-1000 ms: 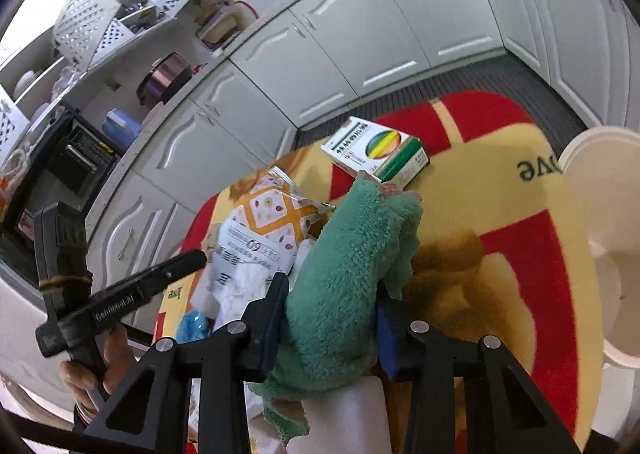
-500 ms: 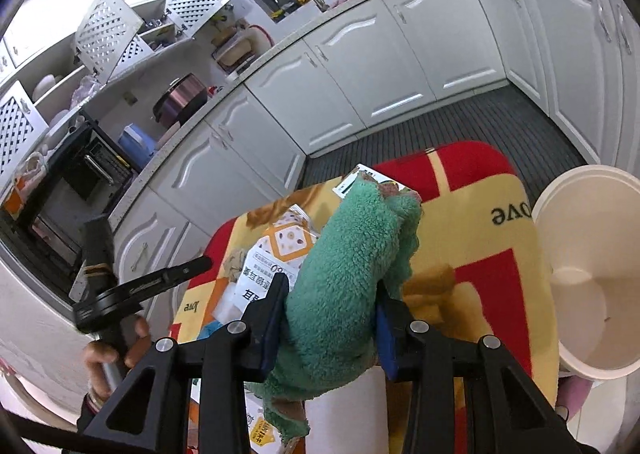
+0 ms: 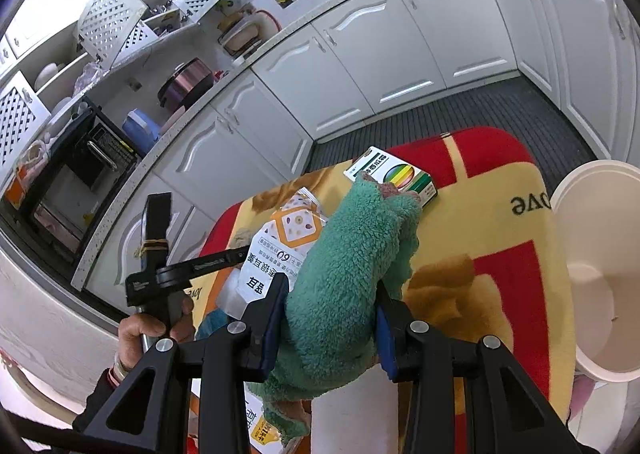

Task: Collect trash
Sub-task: 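Carry paper ball and green towel over the white bucket and open both tools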

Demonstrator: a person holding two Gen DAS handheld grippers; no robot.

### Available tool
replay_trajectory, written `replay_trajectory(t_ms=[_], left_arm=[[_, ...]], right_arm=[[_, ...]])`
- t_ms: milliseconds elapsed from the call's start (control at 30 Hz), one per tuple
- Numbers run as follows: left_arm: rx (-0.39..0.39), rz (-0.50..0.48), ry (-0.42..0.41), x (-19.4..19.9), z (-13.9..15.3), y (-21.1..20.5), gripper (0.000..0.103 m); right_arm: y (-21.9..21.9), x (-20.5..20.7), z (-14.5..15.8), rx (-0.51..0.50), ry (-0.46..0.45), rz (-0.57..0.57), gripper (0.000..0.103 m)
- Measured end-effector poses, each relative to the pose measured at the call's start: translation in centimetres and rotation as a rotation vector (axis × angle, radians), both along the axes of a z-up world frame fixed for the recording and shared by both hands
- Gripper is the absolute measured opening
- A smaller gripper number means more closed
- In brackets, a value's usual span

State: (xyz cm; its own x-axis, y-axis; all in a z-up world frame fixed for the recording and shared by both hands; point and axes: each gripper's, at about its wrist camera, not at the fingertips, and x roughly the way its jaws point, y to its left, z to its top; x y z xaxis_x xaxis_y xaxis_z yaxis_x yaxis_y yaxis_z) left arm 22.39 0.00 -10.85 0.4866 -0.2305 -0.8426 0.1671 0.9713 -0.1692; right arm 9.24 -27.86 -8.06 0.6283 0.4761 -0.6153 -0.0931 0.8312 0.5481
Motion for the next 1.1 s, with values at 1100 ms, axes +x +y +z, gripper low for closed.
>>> replay_trajectory(t_ms=[1100], left_arm=[[-0.135, -0.477, 0.073, -8.4, 3.1, -32.7, 0.055]], right_arm=[[-19.2, -5.5, -3.3, -0.256, 0.126, -0.433, 0.057]])
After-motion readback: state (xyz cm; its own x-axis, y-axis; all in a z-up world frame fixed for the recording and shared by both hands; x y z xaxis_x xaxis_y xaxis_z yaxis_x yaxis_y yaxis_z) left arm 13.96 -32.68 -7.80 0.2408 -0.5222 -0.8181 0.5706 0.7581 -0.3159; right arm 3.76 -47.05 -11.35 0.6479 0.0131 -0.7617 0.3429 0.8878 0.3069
